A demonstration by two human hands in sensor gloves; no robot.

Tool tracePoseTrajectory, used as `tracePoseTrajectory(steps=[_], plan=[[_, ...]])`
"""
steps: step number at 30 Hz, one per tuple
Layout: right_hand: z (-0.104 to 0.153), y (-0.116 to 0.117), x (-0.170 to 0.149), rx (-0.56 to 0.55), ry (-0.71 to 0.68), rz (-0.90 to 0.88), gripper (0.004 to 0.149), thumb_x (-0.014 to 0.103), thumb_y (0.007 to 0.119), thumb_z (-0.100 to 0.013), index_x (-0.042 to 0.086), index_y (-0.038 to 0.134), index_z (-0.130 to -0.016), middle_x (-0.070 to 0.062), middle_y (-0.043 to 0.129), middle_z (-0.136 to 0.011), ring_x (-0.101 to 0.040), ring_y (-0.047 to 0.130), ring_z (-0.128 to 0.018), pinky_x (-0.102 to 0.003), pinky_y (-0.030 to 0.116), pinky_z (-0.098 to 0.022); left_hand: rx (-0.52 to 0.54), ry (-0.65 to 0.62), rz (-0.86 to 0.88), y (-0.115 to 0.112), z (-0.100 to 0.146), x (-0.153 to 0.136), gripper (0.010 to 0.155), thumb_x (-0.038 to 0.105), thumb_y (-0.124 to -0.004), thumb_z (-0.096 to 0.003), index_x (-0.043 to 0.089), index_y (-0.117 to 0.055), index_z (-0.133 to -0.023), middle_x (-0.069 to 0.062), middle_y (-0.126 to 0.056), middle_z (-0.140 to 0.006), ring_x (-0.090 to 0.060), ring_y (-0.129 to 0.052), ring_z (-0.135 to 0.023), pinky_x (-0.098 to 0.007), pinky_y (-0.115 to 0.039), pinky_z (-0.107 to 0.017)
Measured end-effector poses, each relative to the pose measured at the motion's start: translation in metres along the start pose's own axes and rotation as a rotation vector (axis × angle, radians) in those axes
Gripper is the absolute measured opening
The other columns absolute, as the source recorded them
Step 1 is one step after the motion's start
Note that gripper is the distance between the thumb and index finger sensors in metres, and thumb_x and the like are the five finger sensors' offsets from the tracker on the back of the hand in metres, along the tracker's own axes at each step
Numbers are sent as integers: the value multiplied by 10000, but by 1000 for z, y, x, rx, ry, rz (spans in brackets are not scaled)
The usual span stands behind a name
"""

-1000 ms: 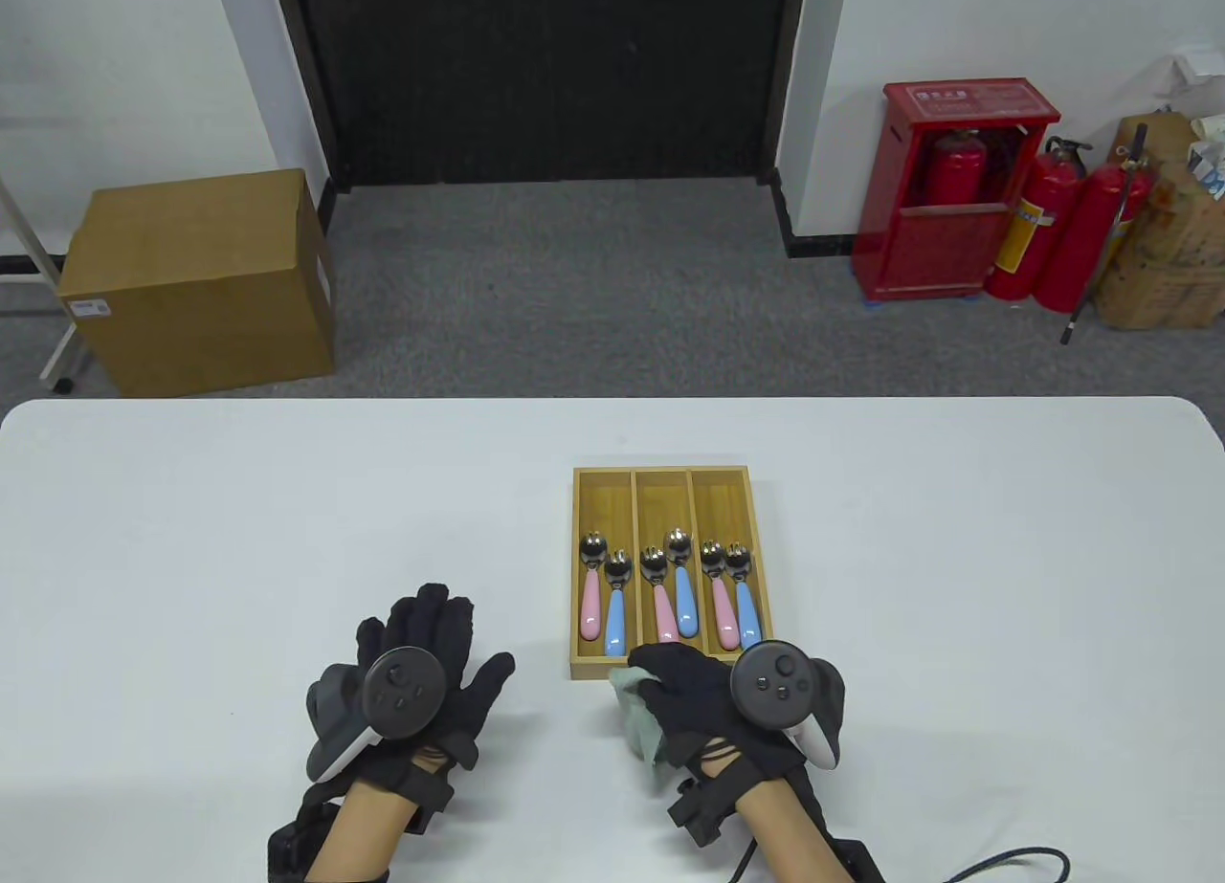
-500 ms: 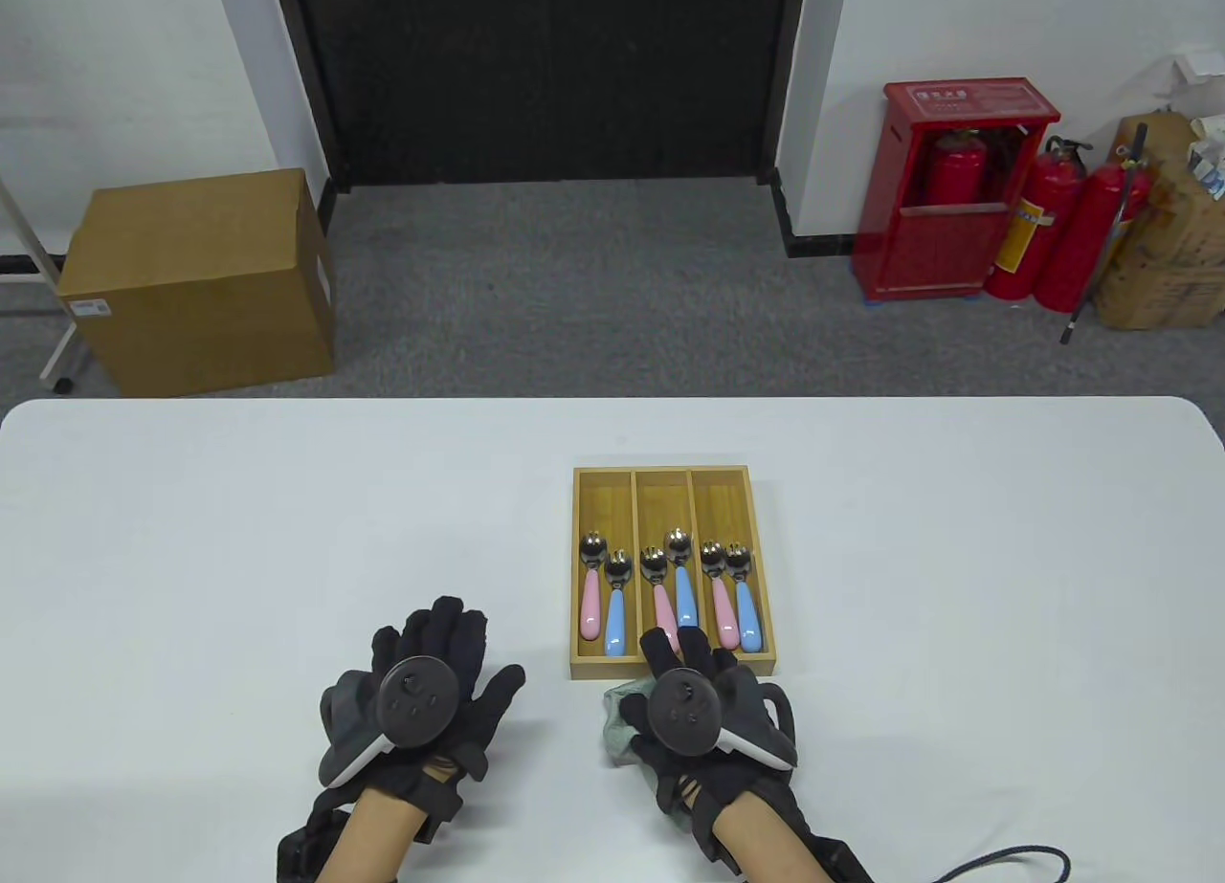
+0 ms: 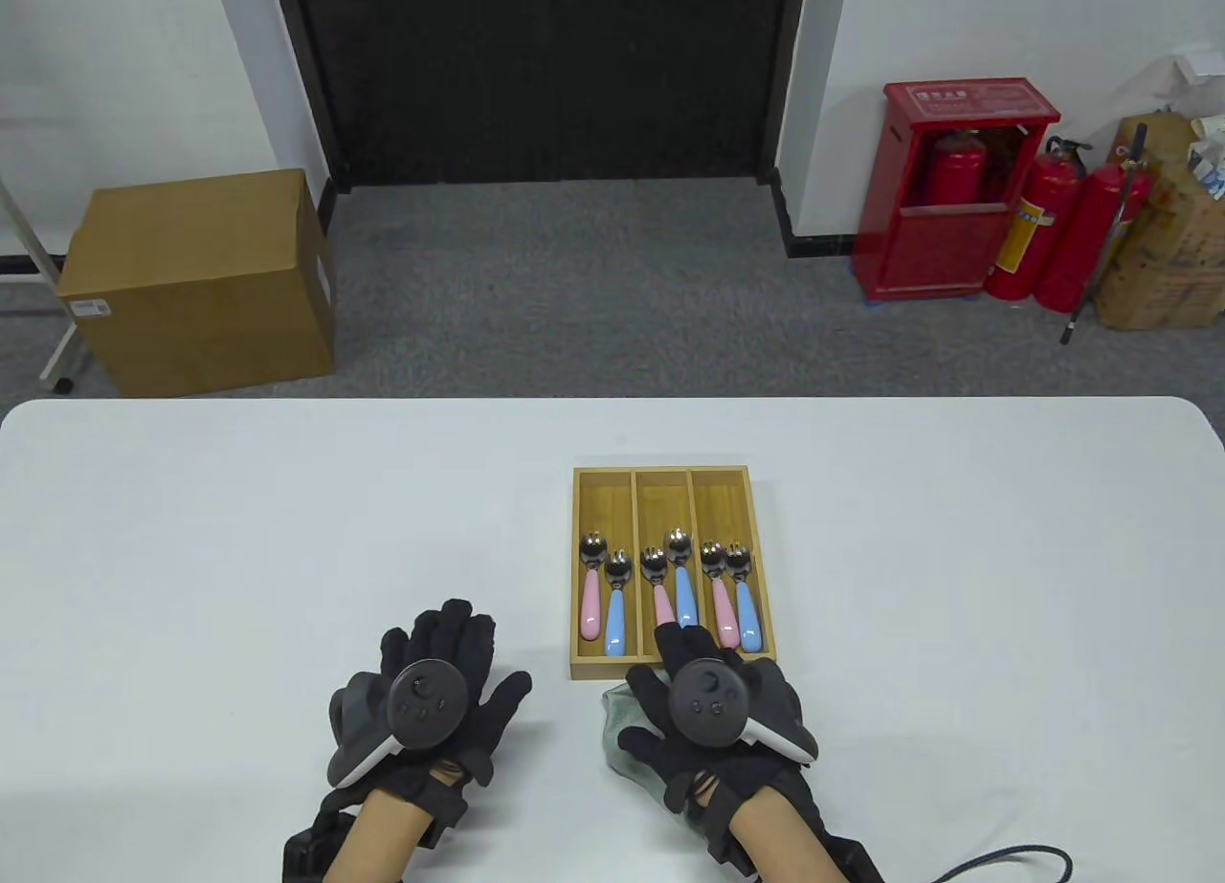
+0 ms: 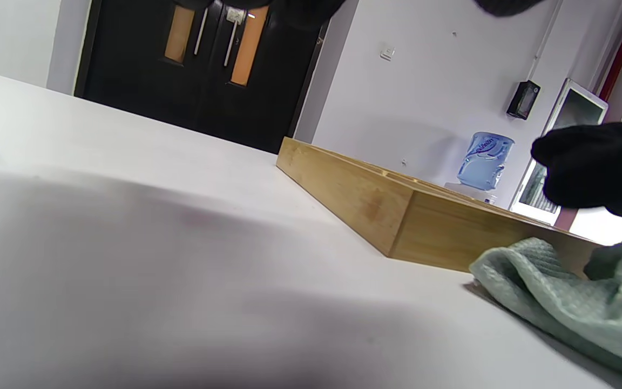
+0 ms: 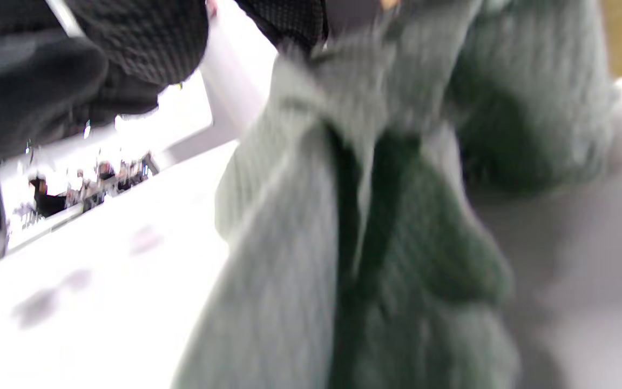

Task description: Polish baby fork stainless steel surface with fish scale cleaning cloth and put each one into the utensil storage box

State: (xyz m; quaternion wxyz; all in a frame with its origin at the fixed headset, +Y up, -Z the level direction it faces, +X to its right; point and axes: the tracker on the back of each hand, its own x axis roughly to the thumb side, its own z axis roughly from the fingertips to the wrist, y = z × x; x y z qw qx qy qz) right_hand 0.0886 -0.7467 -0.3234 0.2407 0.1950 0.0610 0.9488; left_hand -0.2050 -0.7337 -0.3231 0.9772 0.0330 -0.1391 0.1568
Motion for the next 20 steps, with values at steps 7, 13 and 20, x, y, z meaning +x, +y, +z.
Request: tracePoseTrajectory(steps=[7, 13, 20], plan=[[7, -15, -30, -102, 174, 56, 842, 564, 684, -456, 128, 277, -1050, -202, 221, -1121, -495, 210, -997, -703, 226, -670, -31, -33, 25, -12, -1, 4, 816, 704, -582, -538, 273, -261, -1152, 21, -84, -1214, -315, -62, -1157, -631, -99, -704], [1, -13, -45, -93, 221, 133, 859, 578, 668, -457, 127, 230, -1042, -183, 151, -1111, -462, 129, -1002, -689, 158, -668, -62, 1, 17, -17, 1, 6, 831, 707, -576, -539, 273, -218, -1149, 20, -55, -1204, -296, -15, -1143, -618, -58, -683], [-2, -7, -48, -54, 228, 119, 844, 574, 664, -461, 124, 256, -1047, -185, 148, -1107, -463, 126, -998, -691, 156, -663, -81, 39, 16, -20, 3, 4, 829, 704, -577, -538, 267, -227, -1149, 6, -63, -1205, -306, -21, -1142, -620, -56, -679]])
